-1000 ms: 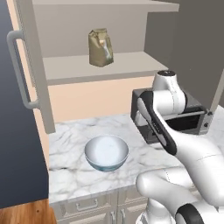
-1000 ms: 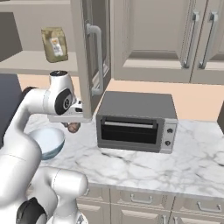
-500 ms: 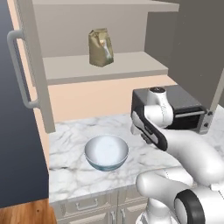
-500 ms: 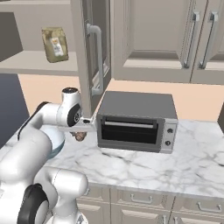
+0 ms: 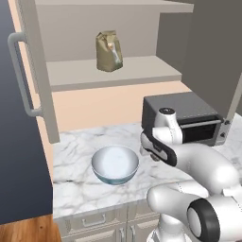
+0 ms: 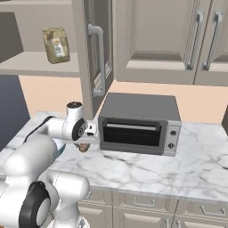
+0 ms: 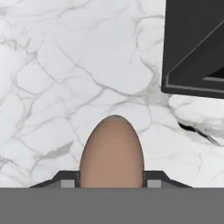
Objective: Pick the egg and butter from the fridge and place them by the bowl for mixing.
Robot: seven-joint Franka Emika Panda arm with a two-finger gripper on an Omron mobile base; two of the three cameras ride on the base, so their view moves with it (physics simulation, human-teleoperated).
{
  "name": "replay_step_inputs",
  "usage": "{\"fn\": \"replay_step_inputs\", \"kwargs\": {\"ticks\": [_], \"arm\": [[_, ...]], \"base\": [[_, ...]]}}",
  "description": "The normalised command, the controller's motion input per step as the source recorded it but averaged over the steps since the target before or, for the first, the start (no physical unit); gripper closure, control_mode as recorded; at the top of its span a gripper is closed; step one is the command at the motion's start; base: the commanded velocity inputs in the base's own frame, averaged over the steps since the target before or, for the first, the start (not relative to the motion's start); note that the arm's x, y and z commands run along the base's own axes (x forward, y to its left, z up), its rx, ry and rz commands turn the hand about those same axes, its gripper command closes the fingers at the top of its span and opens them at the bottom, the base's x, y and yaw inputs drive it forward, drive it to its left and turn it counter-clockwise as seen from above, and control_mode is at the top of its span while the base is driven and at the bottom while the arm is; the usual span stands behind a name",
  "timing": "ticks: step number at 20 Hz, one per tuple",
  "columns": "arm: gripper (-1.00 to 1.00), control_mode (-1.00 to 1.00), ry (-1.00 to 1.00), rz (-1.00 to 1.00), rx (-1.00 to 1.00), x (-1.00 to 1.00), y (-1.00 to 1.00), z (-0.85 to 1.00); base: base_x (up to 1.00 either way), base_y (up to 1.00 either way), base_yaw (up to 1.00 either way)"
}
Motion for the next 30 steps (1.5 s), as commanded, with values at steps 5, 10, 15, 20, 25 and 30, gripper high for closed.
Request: {"fn": "replay_step_inputs", "kwargs": {"ticks": [5, 10, 15, 20, 25, 30], "arm": [[1.00, -1.00, 0.00, 0.00, 0.00, 0.07, 0.00, -0.32], [1.00, -1.00, 0.00, 0.00, 0.00, 0.08, 0.00, -0.21], [1.00, -1.00, 0.00, 0.00, 0.00, 0.10, 0.00, -0.11], [-1.00, -1.00, 0.00, 0.00, 0.00, 0.08, 0.00, -0.08], [-1.00, -1.00, 0.00, 0.00, 0.00, 0.00, 0.00, 0.00], [-1.00, -1.00, 0.00, 0.00, 0.00, 0.08, 0.00, 0.12]], "base": [[0.00, 0.00, 0.00], [0.00, 0.00, 0.00], [0.00, 0.00, 0.00], [0.00, 0.00, 0.00], [0.00, 0.00, 0.00], [0.00, 0.00, 0.00]]}}
